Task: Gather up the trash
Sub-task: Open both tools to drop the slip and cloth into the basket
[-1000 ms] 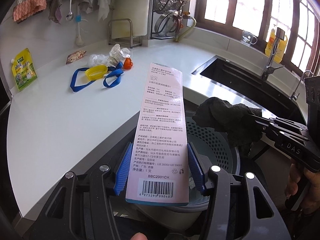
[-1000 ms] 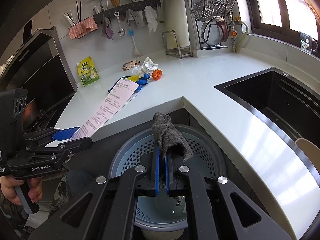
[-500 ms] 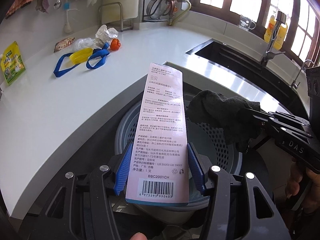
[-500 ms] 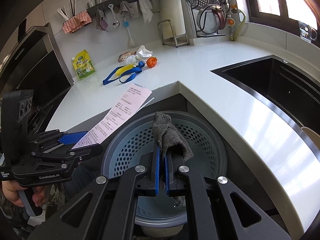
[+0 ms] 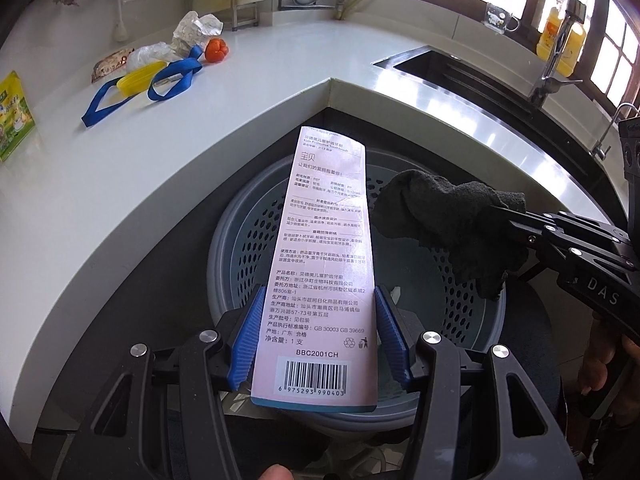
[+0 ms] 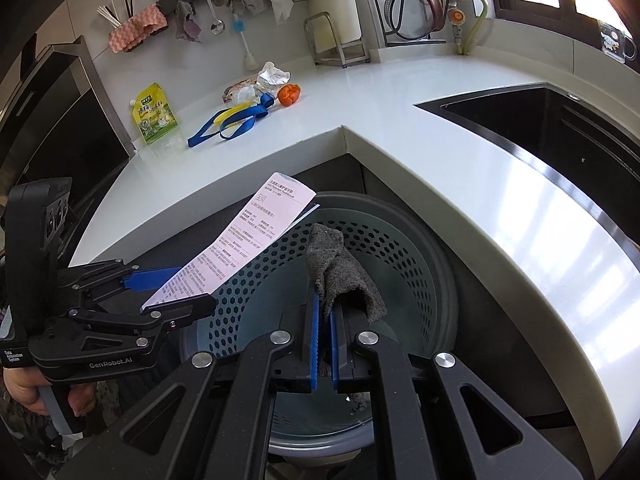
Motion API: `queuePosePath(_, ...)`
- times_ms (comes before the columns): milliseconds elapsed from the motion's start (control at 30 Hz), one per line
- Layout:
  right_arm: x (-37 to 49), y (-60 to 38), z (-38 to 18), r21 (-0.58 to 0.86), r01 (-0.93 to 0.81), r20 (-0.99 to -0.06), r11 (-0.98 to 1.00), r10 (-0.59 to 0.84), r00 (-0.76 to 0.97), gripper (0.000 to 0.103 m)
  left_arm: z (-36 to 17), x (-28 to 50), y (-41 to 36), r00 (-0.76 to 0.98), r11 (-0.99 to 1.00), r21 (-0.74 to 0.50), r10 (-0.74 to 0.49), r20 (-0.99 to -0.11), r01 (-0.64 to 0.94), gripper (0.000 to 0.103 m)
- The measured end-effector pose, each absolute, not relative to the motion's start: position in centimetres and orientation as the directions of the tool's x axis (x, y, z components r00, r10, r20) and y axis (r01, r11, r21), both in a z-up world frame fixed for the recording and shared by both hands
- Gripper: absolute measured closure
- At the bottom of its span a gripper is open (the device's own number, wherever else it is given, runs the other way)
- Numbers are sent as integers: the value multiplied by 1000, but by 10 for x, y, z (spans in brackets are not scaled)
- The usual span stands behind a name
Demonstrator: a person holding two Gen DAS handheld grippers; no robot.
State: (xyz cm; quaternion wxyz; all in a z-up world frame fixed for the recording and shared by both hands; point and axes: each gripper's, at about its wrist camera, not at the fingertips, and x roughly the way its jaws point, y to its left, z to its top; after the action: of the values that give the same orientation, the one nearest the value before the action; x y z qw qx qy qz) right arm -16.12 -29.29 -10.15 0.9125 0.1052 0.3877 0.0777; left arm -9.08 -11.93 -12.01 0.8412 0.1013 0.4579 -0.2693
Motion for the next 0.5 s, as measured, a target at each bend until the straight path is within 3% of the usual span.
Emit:
queuePosePath(33, -161, -293, -101, 249, -60, -690, 967, 220, 689, 97, -121, -90, -120, 429, 832, -78, -360, -829, 549, 50)
queuePosePath(100, -162, -293, -98, 231, -52, -684, 972, 200, 702, 72, -123, -89, -121, 432, 833, -69, -353, -830, 548, 50)
queuePosePath(133, -163, -294, -96, 225, -44, -674, 973, 188, 715, 48, -123, -89, -121, 432, 834, -70, -354, -829, 548, 50)
queuePosePath(167, -165, -295, -94, 226, -44, -666, 973, 187, 723, 44, -123, -89, -121, 433, 834, -73, -356, -828, 547, 48)
queuePosePath(200, -164, -295, -92, 224, -43, -664, 974, 185, 724, 44, -122, -89, -121, 439, 837, -65, -350, -827, 543, 45)
queuePosePath(267, -164, -295, -89, 222, -47, -659, 974, 185, 729, 44, -120, -89, -119, 458, 845, -58, -344, -819, 531, 29)
queuePosePath(500, -166, -293, -81, 234, -59, -643, 971, 200, 740, 44, -103, -90, -111, 490, 853, -73, -365, -792, 517, 19)
